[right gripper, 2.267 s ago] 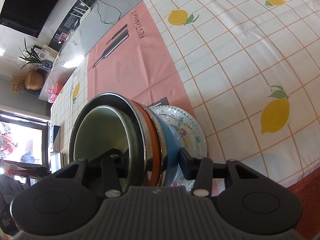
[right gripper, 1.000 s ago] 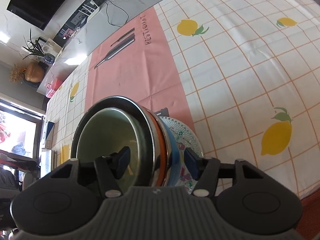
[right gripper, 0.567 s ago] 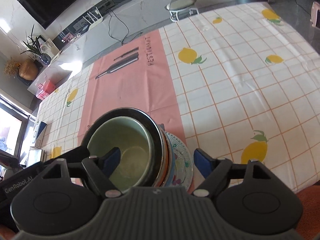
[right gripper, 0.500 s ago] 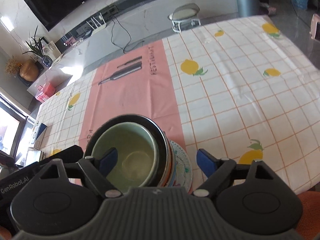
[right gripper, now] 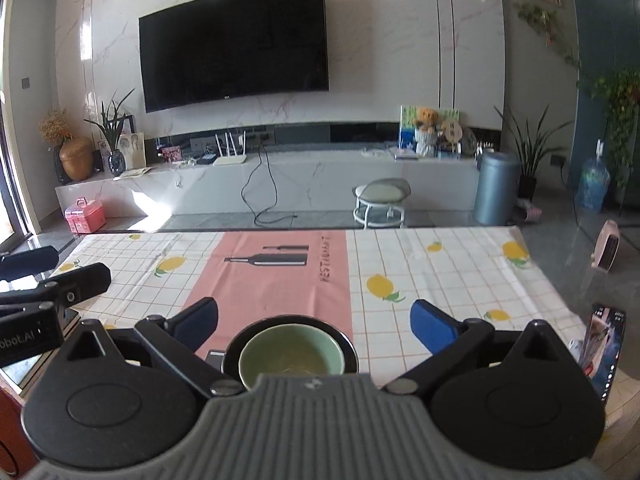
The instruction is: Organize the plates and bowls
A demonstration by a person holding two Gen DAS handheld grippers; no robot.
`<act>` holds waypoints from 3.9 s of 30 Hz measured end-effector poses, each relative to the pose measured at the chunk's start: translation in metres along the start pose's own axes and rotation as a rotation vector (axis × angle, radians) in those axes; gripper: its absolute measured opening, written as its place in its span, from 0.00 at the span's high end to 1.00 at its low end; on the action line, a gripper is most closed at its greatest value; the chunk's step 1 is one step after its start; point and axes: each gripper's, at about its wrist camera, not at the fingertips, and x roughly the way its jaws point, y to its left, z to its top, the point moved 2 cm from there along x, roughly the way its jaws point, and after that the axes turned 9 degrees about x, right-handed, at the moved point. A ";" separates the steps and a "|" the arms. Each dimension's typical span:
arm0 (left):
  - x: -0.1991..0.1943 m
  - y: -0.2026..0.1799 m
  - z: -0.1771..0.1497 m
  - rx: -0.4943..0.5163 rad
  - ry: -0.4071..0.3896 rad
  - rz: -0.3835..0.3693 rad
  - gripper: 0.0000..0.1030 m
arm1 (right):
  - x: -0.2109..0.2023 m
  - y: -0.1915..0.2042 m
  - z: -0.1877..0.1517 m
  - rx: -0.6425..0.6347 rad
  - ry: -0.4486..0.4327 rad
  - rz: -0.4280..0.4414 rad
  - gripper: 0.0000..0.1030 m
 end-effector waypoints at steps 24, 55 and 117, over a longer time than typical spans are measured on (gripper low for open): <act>0.015 -0.025 -0.066 0.038 0.291 0.059 0.08 | -0.039 0.036 -0.086 -0.139 -0.103 -0.173 0.03; 0.041 -0.021 -0.105 0.010 0.477 0.009 0.08 | 0.022 0.030 -0.116 -0.095 0.163 -0.187 0.03; 0.035 -0.019 -0.101 0.008 0.468 0.012 0.08 | 0.022 0.033 -0.116 -0.068 0.184 -0.141 0.03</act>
